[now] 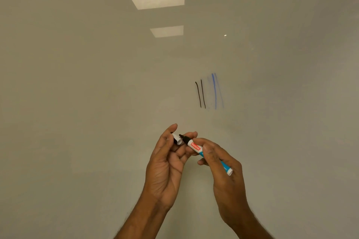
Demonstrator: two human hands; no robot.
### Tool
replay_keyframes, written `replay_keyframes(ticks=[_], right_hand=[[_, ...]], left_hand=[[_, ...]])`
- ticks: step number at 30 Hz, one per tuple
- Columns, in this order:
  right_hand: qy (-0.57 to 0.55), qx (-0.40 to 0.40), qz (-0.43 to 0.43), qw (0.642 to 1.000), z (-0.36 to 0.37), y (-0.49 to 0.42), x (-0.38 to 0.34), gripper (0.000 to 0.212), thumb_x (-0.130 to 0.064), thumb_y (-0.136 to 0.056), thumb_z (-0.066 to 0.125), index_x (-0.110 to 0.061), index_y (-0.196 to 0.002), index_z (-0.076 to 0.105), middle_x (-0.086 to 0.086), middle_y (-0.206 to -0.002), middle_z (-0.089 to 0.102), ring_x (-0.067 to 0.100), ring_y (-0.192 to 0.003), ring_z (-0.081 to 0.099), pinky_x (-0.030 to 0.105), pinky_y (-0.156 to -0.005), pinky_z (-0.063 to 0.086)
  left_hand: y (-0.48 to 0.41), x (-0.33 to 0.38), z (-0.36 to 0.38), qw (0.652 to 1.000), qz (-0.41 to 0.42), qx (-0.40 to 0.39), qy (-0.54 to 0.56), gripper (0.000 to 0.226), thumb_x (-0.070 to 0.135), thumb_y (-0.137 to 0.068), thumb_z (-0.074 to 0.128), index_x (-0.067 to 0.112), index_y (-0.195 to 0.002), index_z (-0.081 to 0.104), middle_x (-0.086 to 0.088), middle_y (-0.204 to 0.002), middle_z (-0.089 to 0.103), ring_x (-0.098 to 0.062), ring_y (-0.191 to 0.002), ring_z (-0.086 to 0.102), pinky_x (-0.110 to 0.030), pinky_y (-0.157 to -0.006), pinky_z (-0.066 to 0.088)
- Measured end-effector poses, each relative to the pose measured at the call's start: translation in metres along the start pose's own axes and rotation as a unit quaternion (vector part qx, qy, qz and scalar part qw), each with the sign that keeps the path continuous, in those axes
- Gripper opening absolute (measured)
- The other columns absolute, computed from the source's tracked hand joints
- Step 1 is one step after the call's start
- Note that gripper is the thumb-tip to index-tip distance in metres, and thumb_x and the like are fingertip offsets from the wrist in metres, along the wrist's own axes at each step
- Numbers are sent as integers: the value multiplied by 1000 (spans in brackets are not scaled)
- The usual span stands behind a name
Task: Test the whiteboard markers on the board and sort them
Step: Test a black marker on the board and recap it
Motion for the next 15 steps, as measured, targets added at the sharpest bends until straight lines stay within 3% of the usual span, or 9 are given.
replay_keyframes(ticks=[5,10,15], right_hand=[[6,1,4,1000,-7,6,-2,35,-34,-86,54,-16,-111,72,-13,-102,74,7,-103,67,20,-85,55],[-6,4,17,1000,-10,8,-5,28,-33,-92,60,-16,-111,72,-10,-103,74,9,-105,67,24,-91,54],[-5,18,17,1000,-13,12,-3,25,-28,-88,54,-19,-103,72,-12,-96,74,10,-100,69,17,-79,55]], left_hand=[[2,-5,4,999,-9,-1,50,35,19,-104,44,8,-135,57,-28,-114,70,-41,-122,64,-53,-103,47],[7,-15,10,1000,-7,-7,-6,31,18,-107,42,8,-132,57,-30,-114,70,-42,-120,65,-49,-102,51],[14,-25,15,999,16,23,-29,29,19,-108,42,7,-128,58,-32,-113,70,-40,-112,69,-46,-94,58]])
Point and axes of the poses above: each hand's wrist, its own y-axis away from the middle knuckle, its own z-axis out of the palm, x = y × z, the point moved 4 cm from there along -y, towards the middle knuckle
